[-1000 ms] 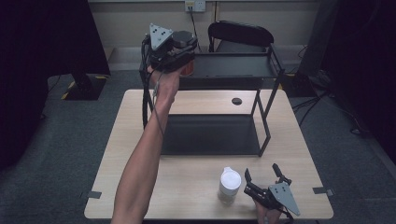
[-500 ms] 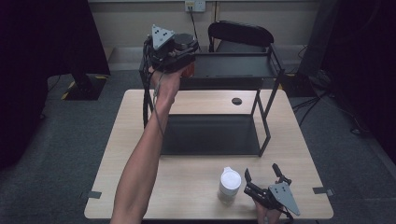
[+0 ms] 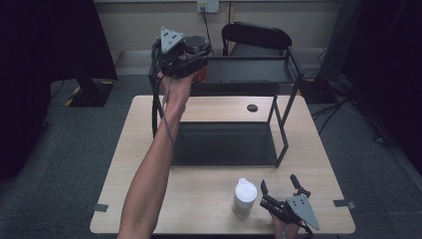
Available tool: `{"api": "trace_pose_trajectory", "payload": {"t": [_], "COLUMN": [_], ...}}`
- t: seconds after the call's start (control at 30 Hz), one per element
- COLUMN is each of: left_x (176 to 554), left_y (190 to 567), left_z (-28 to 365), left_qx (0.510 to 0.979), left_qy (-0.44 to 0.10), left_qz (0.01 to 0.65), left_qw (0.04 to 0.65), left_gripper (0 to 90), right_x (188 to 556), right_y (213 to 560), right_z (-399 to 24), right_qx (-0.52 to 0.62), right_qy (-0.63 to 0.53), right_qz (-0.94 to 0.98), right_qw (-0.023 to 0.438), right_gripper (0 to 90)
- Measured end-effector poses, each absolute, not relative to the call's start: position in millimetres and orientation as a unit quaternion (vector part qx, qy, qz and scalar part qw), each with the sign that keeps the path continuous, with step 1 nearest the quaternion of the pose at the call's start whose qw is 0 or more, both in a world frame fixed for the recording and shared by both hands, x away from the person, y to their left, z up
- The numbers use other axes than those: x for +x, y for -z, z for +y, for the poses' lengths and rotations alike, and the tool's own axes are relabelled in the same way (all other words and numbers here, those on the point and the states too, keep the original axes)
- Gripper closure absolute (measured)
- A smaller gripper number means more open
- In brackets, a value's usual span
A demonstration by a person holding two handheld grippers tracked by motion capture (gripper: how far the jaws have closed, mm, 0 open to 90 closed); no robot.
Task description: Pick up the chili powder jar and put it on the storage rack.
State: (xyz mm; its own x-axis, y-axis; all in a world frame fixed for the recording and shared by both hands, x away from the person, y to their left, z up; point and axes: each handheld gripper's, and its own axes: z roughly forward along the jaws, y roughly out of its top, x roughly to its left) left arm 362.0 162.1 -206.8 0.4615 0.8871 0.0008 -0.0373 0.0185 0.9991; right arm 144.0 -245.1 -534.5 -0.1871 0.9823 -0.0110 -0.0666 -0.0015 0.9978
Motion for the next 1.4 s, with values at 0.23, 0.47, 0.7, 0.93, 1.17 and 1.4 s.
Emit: {"api": "trace_pose_trajectory", "payload": {"t": [0.23,0.47,0.7,0.93,1.17,1.4], "left_x": [359,351,336,325,315,307], "left_y": [210,212,218,224,244,262], "left_z": [161,162,169,173,178,185], "left_qx": [0.578,0.57,0.559,0.557,0.553,0.545], "left_qy": [-0.387,-0.401,-0.408,-0.419,-0.418,-0.425], "left_qz": [0.355,0.343,0.335,0.325,0.32,0.319], "left_qw": [0.625,0.63,0.64,0.64,0.645,0.648], "left_gripper": [14.4,0.1,0.0,0.0,0.0,0.0], "right_x": [144,144,144,144,144,144], "right_y": [535,535,535,535,535,535], "right_z": [-245,-245,-245,-245,-245,-245], "right_qx": [0.432,0.432,0.432,0.433,0.432,0.432], "right_qy": [-0.56,-0.56,-0.56,-0.56,-0.56,-0.56], "right_qz": [0.529,0.529,0.529,0.529,0.529,0.529], "right_qw": [0.468,0.468,0.468,0.468,0.468,0.468], "right_gripper": [1.9,1.8,1.8,1.8,1.8,1.8]}}
